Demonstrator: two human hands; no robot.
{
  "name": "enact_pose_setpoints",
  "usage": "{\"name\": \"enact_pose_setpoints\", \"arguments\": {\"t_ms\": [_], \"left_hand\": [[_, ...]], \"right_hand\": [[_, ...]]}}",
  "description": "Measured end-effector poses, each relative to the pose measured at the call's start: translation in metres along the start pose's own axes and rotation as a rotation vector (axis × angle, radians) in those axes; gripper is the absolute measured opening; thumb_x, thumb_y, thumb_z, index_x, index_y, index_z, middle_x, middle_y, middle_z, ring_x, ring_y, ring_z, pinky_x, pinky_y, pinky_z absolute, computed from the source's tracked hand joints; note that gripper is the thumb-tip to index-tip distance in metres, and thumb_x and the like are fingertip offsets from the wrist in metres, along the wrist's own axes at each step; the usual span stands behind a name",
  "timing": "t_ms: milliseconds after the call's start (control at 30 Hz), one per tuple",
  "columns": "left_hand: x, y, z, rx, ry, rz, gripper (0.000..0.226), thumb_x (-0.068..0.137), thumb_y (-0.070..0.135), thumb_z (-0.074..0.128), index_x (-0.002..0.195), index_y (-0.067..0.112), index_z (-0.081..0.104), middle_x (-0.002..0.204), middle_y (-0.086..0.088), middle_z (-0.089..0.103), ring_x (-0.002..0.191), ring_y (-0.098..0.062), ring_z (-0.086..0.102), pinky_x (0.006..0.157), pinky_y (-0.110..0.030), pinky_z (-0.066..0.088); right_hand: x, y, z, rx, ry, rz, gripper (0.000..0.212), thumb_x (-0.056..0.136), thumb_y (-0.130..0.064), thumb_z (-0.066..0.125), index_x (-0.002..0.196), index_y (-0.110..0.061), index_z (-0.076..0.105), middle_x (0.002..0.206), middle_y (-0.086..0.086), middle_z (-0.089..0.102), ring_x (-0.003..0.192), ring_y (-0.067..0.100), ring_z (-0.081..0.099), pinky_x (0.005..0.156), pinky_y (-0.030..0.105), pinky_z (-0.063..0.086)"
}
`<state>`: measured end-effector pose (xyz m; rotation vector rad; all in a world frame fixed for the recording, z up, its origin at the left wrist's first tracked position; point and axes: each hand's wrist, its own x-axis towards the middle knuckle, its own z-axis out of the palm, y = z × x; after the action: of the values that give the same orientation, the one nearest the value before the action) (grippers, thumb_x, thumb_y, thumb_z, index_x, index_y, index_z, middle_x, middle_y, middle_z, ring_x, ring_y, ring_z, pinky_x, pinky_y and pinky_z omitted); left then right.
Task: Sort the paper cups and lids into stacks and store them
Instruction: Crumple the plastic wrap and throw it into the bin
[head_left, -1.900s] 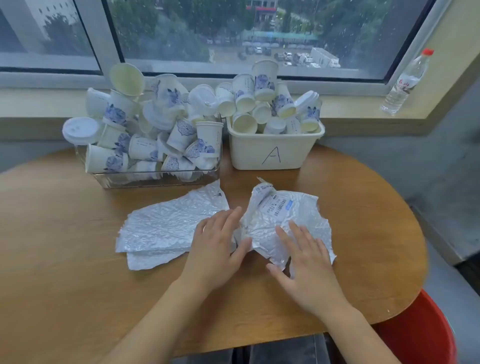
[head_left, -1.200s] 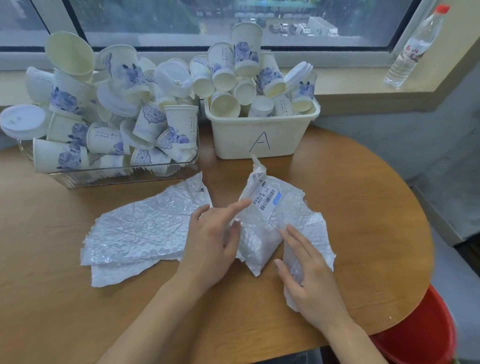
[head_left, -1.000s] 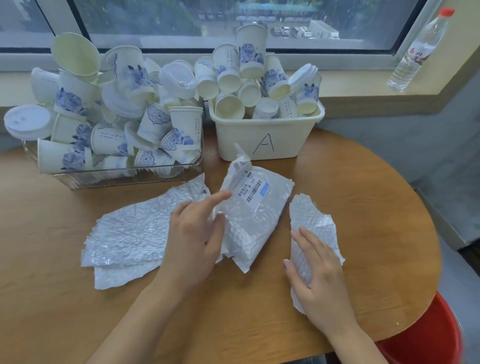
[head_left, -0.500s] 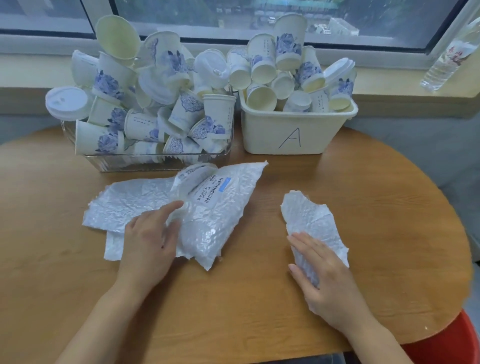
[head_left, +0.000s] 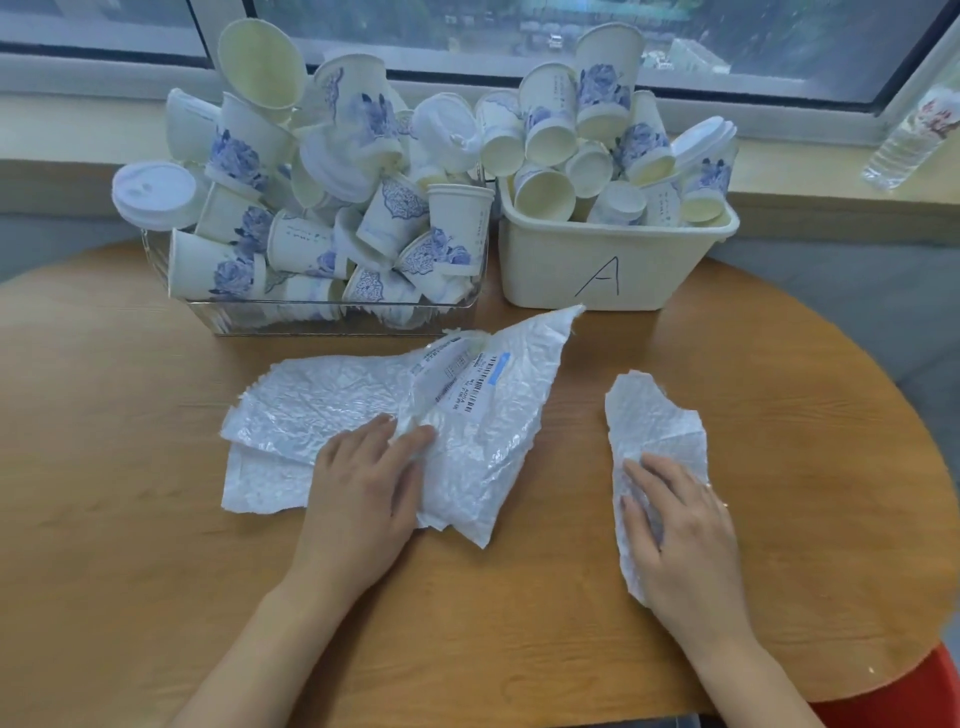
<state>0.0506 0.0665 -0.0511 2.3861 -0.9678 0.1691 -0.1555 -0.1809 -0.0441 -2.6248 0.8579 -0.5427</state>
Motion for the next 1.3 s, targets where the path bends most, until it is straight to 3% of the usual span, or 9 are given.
{"name": "enact_pose_setpoints", "arguments": {"t_ms": [167,333,500,633,800,933,1100,1233,1300], "left_hand": [[-0.002,0.011,-0.008,-0.058,-0.046,0.03,0.052,0.102,0.053,0.046,0.148,0.031,0.056,0.13,0.009,0.067,0.131,-0.014,0.056,0.11,-0.043,0.038],[-0.006,0.013,-0.017,-0.229,-0.033,-0.007,0.079,0.095,0.068,0.051,0.164,0.035,0.029,0.087,0.025,0.053,0.096,0.003,0.053,0.107,-0.021,0.031],[-0.007,0.012,-0.016,-0.222,-0.058,0.036,0.077,0.093,0.067,0.058,0.16,0.034,0.037,0.117,0.029,0.056,0.12,0.0,0.052,0.112,-0.032,0.035],[-0.009,0.022,-0.014,-0.266,-0.059,0.049,0.066,0.092,0.065,0.061,0.151,0.037,0.048,0.13,0.023,0.061,0.128,0.009,0.048,0.111,-0.031,0.036],[-0.007,0.043,-0.022,-0.571,-0.118,-0.133,0.041,0.098,0.068,0.05,0.129,0.046,0.065,0.095,0.02,0.069,0.086,-0.008,0.064,0.081,-0.025,0.05],[0.003,0.056,-0.023,-0.664,-0.122,-0.221,0.026,0.096,0.05,0.069,0.121,0.046,0.066,0.061,0.009,0.049,0.056,-0.005,0.042,0.059,-0.019,0.041],[0.008,0.065,-0.013,-0.646,-0.103,-0.232,0.037,0.089,0.034,0.081,0.117,0.047,0.061,0.06,0.018,0.045,0.058,-0.005,0.041,0.058,-0.016,0.04],[0.007,0.068,-0.008,-0.771,-0.112,-0.264,0.042,0.087,0.027,0.084,0.118,0.047,0.063,0.067,0.017,0.051,0.062,-0.007,0.045,0.063,-0.018,0.045],[0.008,0.069,-0.008,-0.949,-0.146,-0.303,0.046,0.084,0.029,0.087,0.122,0.043,0.065,0.085,-0.002,0.067,0.076,-0.034,0.061,0.076,-0.046,0.06]], "right_hand": [[0.005,-0.009,-0.002,0.048,0.092,-0.022,0.022,0.095,-0.012,0.074,0.113,-0.024,0.077,0.102,-0.015,0.068,0.095,0.007,0.058,0.084,0.033,0.051],[0.002,-0.028,-0.007,0.346,0.232,0.125,0.028,0.096,-0.007,0.074,0.107,-0.033,0.074,0.098,-0.018,0.072,0.089,0.007,0.064,0.077,0.017,0.048],[-0.001,-0.078,-0.046,0.649,0.524,0.055,0.017,0.1,-0.011,0.068,0.114,-0.019,0.073,0.103,-0.001,0.072,0.086,0.017,0.065,0.075,0.025,0.052],[0.005,-0.102,-0.045,0.633,0.394,-0.144,0.016,0.098,-0.01,0.071,0.113,-0.014,0.075,0.103,-0.004,0.073,0.089,0.015,0.066,0.079,0.028,0.052],[0.009,-0.106,-0.005,0.496,0.102,-0.2,0.018,0.099,-0.018,0.072,0.115,-0.024,0.076,0.103,-0.02,0.07,0.101,0.004,0.066,0.087,0.032,0.056],[0.006,-0.102,0.006,0.514,-0.004,-0.193,0.021,0.1,-0.017,0.069,0.117,-0.029,0.075,0.107,-0.025,0.071,0.107,0.0,0.065,0.091,0.036,0.056],[0.009,-0.087,0.0,0.244,0.208,0.046,0.062,0.084,-0.035,0.086,0.139,-0.026,0.059,0.143,-0.005,0.055,0.135,0.019,0.049,0.112,0.051,0.042],[0.017,-0.072,-0.006,0.145,-0.083,0.293,0.102,0.082,-0.078,0.063,0.162,-0.03,0.023,0.163,-0.007,0.039,0.155,0.016,0.026,0.125,0.045,0.022],[0.017,-0.073,-0.009,0.323,-0.128,0.306,0.089,0.085,-0.072,0.067,0.158,-0.041,0.027,0.151,-0.019,0.051,0.145,0.007,0.04,0.12,0.039,0.034]]}}
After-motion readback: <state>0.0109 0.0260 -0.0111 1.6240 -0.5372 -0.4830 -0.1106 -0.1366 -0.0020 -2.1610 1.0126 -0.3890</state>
